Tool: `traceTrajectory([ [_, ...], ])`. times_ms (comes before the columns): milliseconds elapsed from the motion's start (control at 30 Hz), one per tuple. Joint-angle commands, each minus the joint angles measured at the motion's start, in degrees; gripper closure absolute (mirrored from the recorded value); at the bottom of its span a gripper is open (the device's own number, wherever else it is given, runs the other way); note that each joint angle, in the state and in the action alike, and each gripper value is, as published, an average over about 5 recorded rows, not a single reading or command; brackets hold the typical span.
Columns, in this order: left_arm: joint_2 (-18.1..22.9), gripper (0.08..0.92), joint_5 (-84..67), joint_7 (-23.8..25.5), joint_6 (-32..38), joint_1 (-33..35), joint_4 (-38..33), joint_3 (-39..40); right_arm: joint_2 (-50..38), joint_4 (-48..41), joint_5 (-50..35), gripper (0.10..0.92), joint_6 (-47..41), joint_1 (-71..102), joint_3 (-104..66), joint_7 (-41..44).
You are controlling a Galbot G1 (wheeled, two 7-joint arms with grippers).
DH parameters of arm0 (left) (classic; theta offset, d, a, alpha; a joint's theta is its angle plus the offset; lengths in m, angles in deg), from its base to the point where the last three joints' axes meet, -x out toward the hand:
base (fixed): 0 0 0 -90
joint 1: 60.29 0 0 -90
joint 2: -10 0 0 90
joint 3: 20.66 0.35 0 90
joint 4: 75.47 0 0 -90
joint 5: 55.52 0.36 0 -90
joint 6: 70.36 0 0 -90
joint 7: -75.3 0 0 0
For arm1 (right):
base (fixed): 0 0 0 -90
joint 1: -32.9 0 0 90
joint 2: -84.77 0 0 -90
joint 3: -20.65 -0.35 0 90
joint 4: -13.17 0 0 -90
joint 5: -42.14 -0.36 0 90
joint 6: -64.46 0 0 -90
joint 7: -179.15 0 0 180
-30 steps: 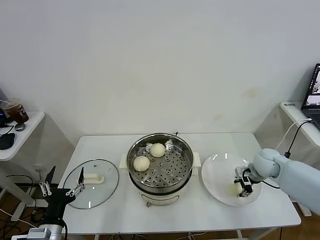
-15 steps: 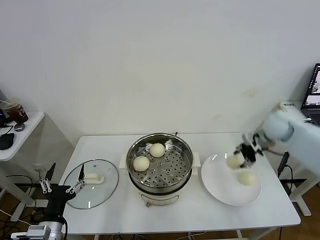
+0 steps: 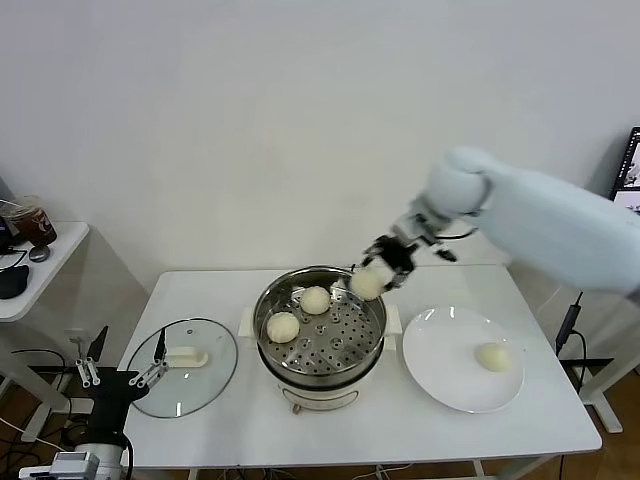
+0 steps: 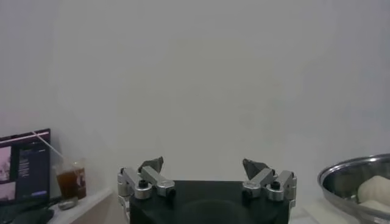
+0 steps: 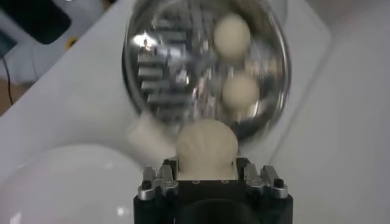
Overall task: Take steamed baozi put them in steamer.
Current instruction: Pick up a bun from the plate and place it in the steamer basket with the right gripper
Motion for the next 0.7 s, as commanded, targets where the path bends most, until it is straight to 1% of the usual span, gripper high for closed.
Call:
traceTrajectory([
  [33,0.1,0.177,-0.1,0.0,0.0,0.1,0.0,-0.9,16.8,-0.7,5.3,0.465,12.9,-0.6,10.3,-2.9],
  [133,0.0,0.177,-0.2,0.0,0.0,-0.1,0.2,-1.3,18.2,-1.8,8.9,0.465,15.5,1.4,11.1,-3.7],
  [267,0.1,0.177,-0.2,0.0,0.0,-0.4,0.3,-1.3,19.5,-2.7,11.0,0.465,17.7,2.5,11.9,-4.0],
  [433,0.3,0.177,-0.2,0.0,0.1,-0.2,0.4,-1.3,20.4,-3.2,12.5,0.465,19.2,2.8,12.6,-3.3],
  [700,0.4,0.177,-0.3,0.0,0.5,0.2,0.4,-1.7,19.5,-1.9,12.6,0.465,19.5,2.6,12.9,-1.6],
])
